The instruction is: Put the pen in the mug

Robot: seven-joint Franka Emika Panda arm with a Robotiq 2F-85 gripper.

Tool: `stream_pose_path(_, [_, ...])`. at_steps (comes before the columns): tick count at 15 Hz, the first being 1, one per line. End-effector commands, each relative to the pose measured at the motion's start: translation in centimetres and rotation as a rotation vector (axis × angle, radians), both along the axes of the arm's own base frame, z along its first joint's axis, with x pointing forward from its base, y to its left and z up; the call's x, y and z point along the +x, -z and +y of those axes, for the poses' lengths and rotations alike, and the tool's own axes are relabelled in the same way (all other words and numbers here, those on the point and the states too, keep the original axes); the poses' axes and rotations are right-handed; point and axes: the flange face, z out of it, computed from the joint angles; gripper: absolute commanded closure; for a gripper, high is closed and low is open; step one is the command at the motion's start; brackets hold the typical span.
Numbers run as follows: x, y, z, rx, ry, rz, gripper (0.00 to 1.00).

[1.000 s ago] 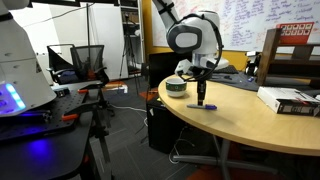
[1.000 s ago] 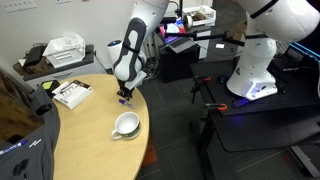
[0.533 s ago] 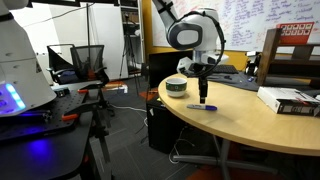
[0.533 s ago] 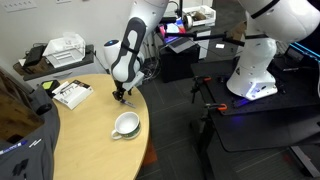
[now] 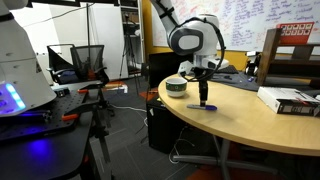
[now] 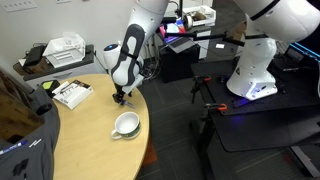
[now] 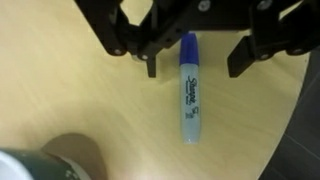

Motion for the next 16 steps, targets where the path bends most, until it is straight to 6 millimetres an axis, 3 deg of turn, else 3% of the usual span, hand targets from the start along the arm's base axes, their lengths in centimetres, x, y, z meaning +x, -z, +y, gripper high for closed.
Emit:
stream_pose_path(1, [0.8,0.6,-0.2,-0.005,0.018,0.019,0.41])
stream_pose_path(2, [0.8,0.8,-0.2,-0.008,0.012,0.019,0.44])
stream_pose_path(4, [0.9,1.2,0.0,-0.014,-0.002,0.024,0.6])
stream_pose_path(6, [0.9,1.7,0.2,-0.014,-0.007,0.032,0.7])
stream_pose_path(9, [0.9,2.4,0.2,-0.018,-0.009,0.044,0.75])
stream_pose_path(11, [0.9,2.7,0.3,-0.021,-0.016,0.045,0.71])
stream_pose_path(12, [0.9,2.6,0.4,-0.023,-0.021,0.042,0.76])
stream_pose_path(13, [0.7,2.3,0.5,-0.022,-0.033,0.032,0.92])
stream_pose_path(14, [0.6,2.0,0.6,-0.02,-0.044,0.023,0.96])
stream_pose_path(16, [-0.1,0.7,1.0,-0.01,-0.075,-0.015,0.94])
